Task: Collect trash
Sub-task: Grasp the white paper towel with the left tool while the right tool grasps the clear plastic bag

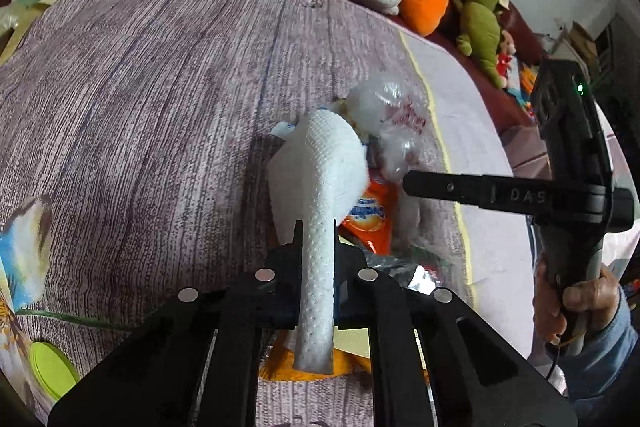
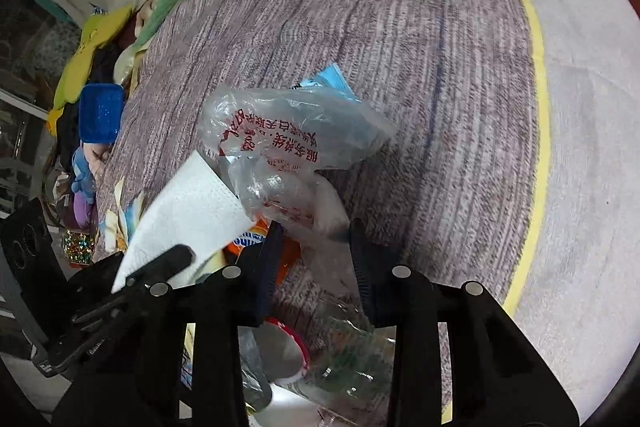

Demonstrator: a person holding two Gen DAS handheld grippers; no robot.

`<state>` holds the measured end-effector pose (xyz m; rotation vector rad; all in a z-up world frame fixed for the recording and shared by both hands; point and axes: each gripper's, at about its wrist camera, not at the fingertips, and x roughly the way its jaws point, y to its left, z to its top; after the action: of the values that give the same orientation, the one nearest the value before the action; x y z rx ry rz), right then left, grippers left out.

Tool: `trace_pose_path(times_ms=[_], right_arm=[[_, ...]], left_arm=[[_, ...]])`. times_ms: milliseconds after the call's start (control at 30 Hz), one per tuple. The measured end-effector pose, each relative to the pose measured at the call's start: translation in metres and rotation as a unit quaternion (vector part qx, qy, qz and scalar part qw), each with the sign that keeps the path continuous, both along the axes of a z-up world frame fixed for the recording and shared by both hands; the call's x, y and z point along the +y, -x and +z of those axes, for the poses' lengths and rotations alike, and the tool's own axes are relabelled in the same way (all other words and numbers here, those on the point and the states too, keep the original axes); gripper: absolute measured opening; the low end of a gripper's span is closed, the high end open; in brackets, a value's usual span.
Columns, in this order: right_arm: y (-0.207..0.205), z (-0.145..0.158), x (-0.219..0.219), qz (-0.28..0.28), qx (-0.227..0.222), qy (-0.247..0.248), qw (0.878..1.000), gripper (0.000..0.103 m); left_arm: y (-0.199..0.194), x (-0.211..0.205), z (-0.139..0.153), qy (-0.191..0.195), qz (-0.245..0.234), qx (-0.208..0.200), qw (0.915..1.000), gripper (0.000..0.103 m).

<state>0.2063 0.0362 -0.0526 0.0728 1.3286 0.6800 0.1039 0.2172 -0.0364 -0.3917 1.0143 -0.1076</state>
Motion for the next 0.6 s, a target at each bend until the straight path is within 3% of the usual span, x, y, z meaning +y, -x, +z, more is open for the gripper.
trace_pose_path(times_ms=[367, 600], right_arm=[[0.013, 0.035, -0.075, -0.058, -0.042, -0.021, 0.997, 0.030], [0.017, 0.061, -0.125, -0.089, -0.066, -0.040, 0.993, 0.030]], left_arm=[[-0.001, -0.037, 0.042, -0.004, -0.022, -0.041, 0.9989, 0.009], [-0.009, -0.083, 0.069, 0.001, -0.052, -0.062, 0.9967, 0.009]])
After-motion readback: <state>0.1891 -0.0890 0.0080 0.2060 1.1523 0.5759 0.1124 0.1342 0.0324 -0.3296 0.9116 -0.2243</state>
